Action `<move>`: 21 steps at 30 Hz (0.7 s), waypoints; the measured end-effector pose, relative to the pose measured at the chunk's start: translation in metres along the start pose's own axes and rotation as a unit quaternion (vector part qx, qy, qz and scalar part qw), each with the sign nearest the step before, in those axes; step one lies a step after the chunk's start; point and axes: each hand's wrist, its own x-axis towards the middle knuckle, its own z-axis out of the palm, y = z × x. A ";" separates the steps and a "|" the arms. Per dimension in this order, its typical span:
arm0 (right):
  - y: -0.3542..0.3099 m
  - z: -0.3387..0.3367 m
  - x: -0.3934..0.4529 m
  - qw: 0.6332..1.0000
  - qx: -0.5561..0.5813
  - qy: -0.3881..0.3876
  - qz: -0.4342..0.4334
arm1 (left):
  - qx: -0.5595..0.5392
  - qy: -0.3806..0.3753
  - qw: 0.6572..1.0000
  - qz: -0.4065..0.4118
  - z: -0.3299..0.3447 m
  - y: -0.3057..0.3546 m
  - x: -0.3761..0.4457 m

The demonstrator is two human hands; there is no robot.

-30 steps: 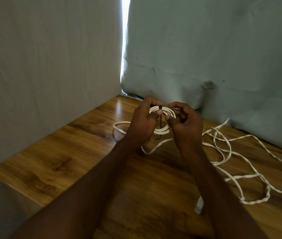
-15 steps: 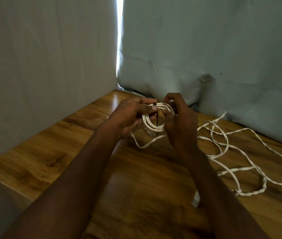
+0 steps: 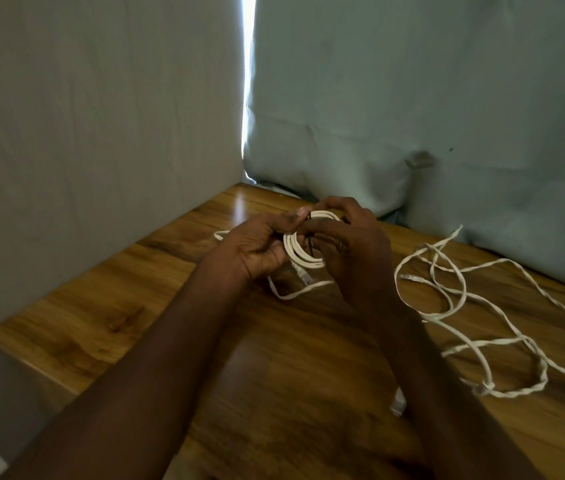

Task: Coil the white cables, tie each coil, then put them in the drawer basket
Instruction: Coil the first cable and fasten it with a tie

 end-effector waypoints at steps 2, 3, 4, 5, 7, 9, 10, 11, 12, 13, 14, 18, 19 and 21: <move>-0.005 0.000 -0.001 1.000 -0.003 -0.007 0.014 | 0.013 -0.009 1.000 -0.010 -0.002 0.000 0.001; -0.006 0.000 -0.002 1.000 0.001 -0.002 0.021 | 0.019 -0.012 1.000 -0.007 -0.003 -0.001 0.001; -0.006 0.001 -0.003 1.000 0.009 0.007 0.027 | 0.023 -0.014 1.000 -0.003 -0.002 -0.001 0.002; -0.005 0.002 -0.003 0.999 0.019 0.019 0.034 | 0.025 -0.012 1.000 0.007 -0.002 -0.002 0.004; -0.008 0.008 -0.002 0.994 0.065 0.056 0.070 | 0.033 0.010 0.998 0.044 0.001 -0.009 0.010; -0.014 0.013 -0.001 0.968 0.157 0.130 0.149 | 0.042 0.044 0.993 0.099 0.004 -0.019 0.018; -0.016 0.014 0.000 0.948 0.196 0.167 0.188 | 0.046 0.056 0.990 0.121 0.007 -0.024 0.020; -0.017 0.013 0.001 0.931 0.218 0.196 0.217 | 0.050 0.062 0.987 0.139 0.009 -0.029 0.023; -0.016 0.012 0.001 0.919 0.228 0.216 0.236 | 0.054 0.064 0.985 0.151 0.012 -0.033 0.024; -0.014 0.011 0.002 0.911 0.237 0.228 0.250 | 0.055 0.064 0.984 0.159 0.014 -0.036 0.026; -0.013 0.010 0.002 0.902 0.248 0.238 0.262 | 0.052 0.059 0.984 0.161 0.016 -0.037 0.027; -0.006 0.007 0.004 0.857 0.302 0.280 0.310 | 0.088 0.039 0.983 0.159 0.021 -0.045 0.029; -0.004 0.007 0.004 0.849 0.310 0.286 0.318 | 0.118 0.045 0.978 0.168 0.021 -0.048 0.030; -0.004 0.008 0.005 0.842 0.325 0.287 0.320 | 0.152 0.061 0.966 0.202 0.022 -0.054 0.033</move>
